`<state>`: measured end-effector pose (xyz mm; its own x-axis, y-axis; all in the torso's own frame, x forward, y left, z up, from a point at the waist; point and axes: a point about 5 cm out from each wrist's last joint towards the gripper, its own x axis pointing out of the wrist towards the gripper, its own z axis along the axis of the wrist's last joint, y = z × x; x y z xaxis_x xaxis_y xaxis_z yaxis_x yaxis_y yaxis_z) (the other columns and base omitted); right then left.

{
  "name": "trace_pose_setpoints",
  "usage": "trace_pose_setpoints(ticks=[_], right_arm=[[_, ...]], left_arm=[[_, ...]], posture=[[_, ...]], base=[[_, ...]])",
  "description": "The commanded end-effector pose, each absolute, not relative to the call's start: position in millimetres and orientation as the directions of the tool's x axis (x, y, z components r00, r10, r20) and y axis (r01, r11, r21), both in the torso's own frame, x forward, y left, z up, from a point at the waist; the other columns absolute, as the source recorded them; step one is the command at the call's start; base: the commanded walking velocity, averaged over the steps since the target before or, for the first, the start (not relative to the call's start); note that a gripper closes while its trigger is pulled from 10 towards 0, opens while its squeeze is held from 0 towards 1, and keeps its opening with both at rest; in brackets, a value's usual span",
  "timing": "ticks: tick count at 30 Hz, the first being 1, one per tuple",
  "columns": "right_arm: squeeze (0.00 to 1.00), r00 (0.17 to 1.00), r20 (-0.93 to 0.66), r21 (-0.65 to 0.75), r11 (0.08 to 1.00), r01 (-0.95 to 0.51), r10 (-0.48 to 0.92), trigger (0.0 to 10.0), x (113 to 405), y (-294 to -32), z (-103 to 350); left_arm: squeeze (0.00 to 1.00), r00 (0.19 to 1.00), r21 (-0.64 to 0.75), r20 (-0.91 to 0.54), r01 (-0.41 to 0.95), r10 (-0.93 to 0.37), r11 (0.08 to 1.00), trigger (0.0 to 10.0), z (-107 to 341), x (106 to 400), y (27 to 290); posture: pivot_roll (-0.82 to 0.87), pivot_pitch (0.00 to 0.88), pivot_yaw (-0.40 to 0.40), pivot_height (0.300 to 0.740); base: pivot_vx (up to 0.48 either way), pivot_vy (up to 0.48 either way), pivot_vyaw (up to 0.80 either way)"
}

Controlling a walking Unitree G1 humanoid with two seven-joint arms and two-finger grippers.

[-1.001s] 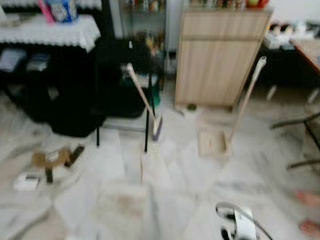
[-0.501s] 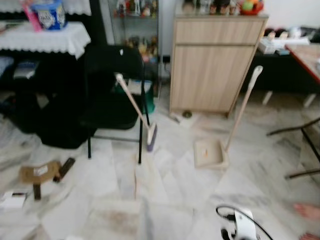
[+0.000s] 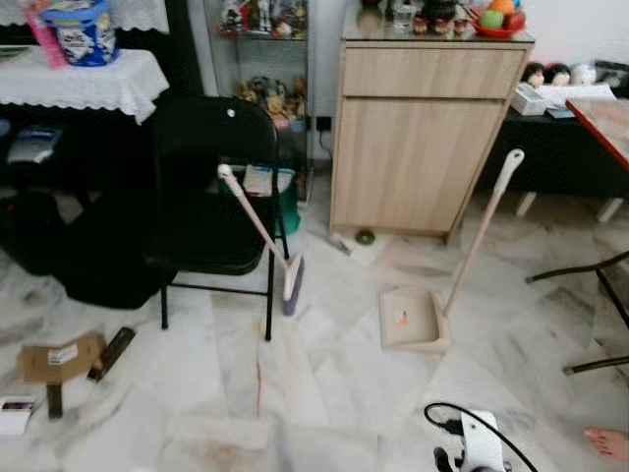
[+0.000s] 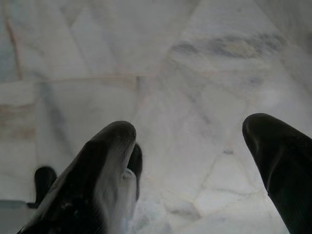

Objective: Sweep floor

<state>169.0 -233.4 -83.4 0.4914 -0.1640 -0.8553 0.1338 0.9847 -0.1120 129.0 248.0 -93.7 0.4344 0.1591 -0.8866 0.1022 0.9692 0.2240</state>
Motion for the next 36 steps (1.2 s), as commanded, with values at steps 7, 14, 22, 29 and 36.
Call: trace_pose_setpoints(ticks=[7,14,22,29,36], right_arm=[[0.00,0.618,-0.785,0.051,0.999,-0.009,0.045,10.0,190,-178,-81],[0.00,0.617,-0.785,0.073,0.997,-0.002,0.059,10.0,193,-161,-81],[0.00,0.621,-0.782,0.073,0.997,0.012,0.050,10.0,197,-166,-79],[0.00,0.623,-0.781,0.075,0.997,0.020,0.046,10.0,197,-169,-79],[0.00,0.626,-0.778,0.079,0.997,0.019,0.050,10.0,198,-165,-78]], left_arm=[[0.00,0.668,-0.056,-0.738,-0.204,0.097,0.977,10.0,-72,192,217],[0.00,0.667,-0.058,-0.739,-0.208,0.098,0.976,10.0,-73,192,216],[0.00,0.667,-0.057,-0.738,-0.210,0.100,0.976,10.0,-73,191,218],[0.00,0.668,-0.057,-0.737,-0.208,0.099,0.976,10.0,-72,192,219],[0.00,0.668,-0.057,-0.738,-0.208,0.099,0.976,10.0,-72,192,219]], posture=[[0.02,0.048,-0.024,0.740],[0.02,0.057,-0.026,0.740],[0.02,0.061,-0.024,0.740],[0.02,0.064,-0.021,0.740],[0.02,0.064,-0.021,0.740]], base=[[0.283,0.000,0.11],[0.283,0.000,0.41],[0.284,0.000,0.00],[0.283,0.000,0.00],[0.284,0.000,0.00]])
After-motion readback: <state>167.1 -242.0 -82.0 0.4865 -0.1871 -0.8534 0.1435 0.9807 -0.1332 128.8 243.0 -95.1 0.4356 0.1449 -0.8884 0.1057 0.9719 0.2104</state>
